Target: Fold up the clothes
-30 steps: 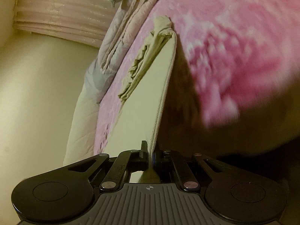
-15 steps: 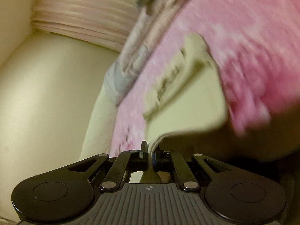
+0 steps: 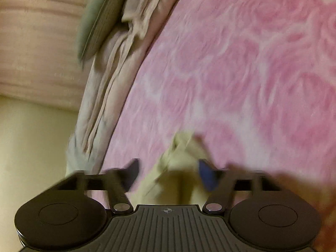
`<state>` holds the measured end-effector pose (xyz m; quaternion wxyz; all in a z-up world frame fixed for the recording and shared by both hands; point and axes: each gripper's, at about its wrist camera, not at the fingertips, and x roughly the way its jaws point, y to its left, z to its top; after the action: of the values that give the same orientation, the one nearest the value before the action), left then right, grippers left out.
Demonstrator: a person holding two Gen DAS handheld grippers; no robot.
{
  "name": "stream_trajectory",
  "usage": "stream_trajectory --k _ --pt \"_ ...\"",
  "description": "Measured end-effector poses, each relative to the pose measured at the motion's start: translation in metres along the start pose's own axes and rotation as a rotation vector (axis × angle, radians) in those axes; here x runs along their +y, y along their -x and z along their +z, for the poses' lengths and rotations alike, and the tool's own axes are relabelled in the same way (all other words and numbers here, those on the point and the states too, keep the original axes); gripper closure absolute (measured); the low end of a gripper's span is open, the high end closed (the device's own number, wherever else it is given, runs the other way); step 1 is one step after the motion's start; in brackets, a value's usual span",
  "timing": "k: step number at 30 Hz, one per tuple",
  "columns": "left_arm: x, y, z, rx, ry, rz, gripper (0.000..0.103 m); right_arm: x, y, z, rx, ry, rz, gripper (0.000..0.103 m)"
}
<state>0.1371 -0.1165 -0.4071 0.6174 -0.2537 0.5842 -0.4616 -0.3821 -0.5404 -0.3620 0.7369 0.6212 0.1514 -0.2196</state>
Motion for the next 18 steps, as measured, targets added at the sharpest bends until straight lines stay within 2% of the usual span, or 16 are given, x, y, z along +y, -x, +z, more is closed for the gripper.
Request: stream_trajectory --k 1,3,4,6,7,8,12,14,16,18 --pt "0.003 0.001 0.000 0.002 -0.019 -0.017 0.091 0.000 0.004 0.000 -0.011 0.051 0.008 0.034" --pt "0.005 0.013 0.000 -0.037 -0.080 -0.025 0.077 0.003 0.008 -0.012 -0.003 0.226 -0.019 0.035" --pt "0.006 0.021 0.001 -0.072 -0.094 -0.017 0.064 0.005 0.010 -0.018 0.001 0.313 -0.033 0.035" --pt "0.012 0.037 0.004 -0.122 -0.113 -0.016 0.064 0.009 0.015 -0.031 0.009 0.487 -0.061 0.035" --pt "0.011 0.044 0.005 -0.130 -0.153 -0.004 0.065 0.010 0.017 -0.037 0.012 0.574 -0.074 0.036" --pt "0.008 0.049 0.004 -0.131 -0.210 0.019 0.067 0.012 0.019 -0.043 0.016 0.661 -0.088 0.043" --pt "-0.018 0.051 -0.022 -0.036 -0.576 0.135 0.068 0.020 0.025 -0.069 0.026 1.006 -0.143 0.045" --pt "-0.026 0.045 -0.040 -0.004 -0.750 0.188 0.067 0.025 0.011 -0.086 -0.003 1.153 -0.162 0.044" --pt "-0.031 0.032 -0.052 0.011 -0.897 0.243 0.067 0.029 -0.003 -0.090 -0.027 1.219 -0.141 0.044" --pt "-0.035 0.019 -0.056 -0.001 -0.961 0.268 0.066 0.031 -0.017 -0.086 -0.023 1.233 -0.123 0.044"
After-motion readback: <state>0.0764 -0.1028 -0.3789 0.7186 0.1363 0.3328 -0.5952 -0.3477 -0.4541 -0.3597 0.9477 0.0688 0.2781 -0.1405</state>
